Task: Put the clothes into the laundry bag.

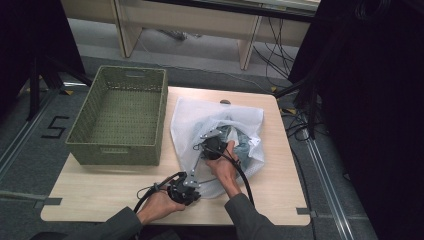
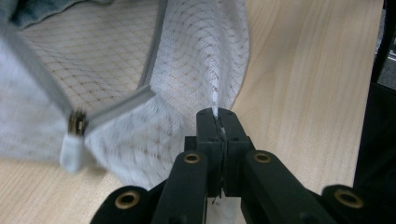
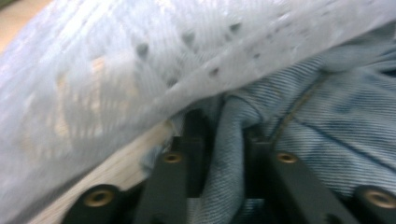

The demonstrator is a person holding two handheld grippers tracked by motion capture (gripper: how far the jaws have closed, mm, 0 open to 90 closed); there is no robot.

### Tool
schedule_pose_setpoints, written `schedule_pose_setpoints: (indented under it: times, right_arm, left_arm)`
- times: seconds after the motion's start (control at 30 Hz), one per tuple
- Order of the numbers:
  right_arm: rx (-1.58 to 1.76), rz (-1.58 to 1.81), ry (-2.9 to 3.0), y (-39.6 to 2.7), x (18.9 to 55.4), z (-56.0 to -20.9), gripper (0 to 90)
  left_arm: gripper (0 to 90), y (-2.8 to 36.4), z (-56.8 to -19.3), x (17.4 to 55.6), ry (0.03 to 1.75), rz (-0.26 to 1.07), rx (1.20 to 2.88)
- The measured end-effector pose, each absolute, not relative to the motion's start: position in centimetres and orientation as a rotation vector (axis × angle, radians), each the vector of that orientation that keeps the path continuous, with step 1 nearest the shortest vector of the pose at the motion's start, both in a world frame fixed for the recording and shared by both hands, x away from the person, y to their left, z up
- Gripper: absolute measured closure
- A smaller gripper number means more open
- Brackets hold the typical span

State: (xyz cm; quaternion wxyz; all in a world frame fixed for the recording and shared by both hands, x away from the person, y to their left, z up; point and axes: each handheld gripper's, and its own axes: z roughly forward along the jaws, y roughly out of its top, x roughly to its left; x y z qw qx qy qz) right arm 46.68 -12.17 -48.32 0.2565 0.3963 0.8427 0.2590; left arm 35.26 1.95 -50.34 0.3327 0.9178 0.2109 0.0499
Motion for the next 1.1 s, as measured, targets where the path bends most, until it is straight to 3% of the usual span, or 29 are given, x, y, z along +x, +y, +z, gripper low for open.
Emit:
schedule_pose_setpoints:
  times: [0.1,0.43,0.67,0.8,0.93,1.03,1.1]
  right_arm:
    - [1.086,0.788,2.334,-12.5,45.6,-47.5,61.6]
    - [1.13,0.956,2.354,-19.7,41.8,-42.4,49.9]
    - [1.189,0.978,2.352,-22.9,39.8,-42.2,46.6]
    - [1.184,0.969,2.381,-23.0,38.9,-41.7,44.9]
    - [1.186,0.924,2.408,-22.7,38.3,-43.0,43.0]
    - [1.221,0.881,2.437,-22.6,38.3,-44.5,43.1]
    - [1.251,0.863,2.461,-22.3,38.4,-45.4,48.7]
  left_arm:
    - [87.8,1.9,-50.3,35.2,0.543,0.134,2.403]
    - [86.1,3.1,-49.8,36.3,0.573,0.145,2.452]
    - [61.5,1.0,-49.4,35.8,0.561,0.183,2.309]
    - [53.1,-1.2,-49.7,35.9,0.485,0.188,2.361]
    - [54.5,-2.5,-50.7,35.9,0.494,0.178,2.36]
    - [67.4,-2.7,-50.7,35.9,0.481,0.22,2.364]
    - [77.2,-2.8,-50.9,35.7,0.528,0.218,2.311]
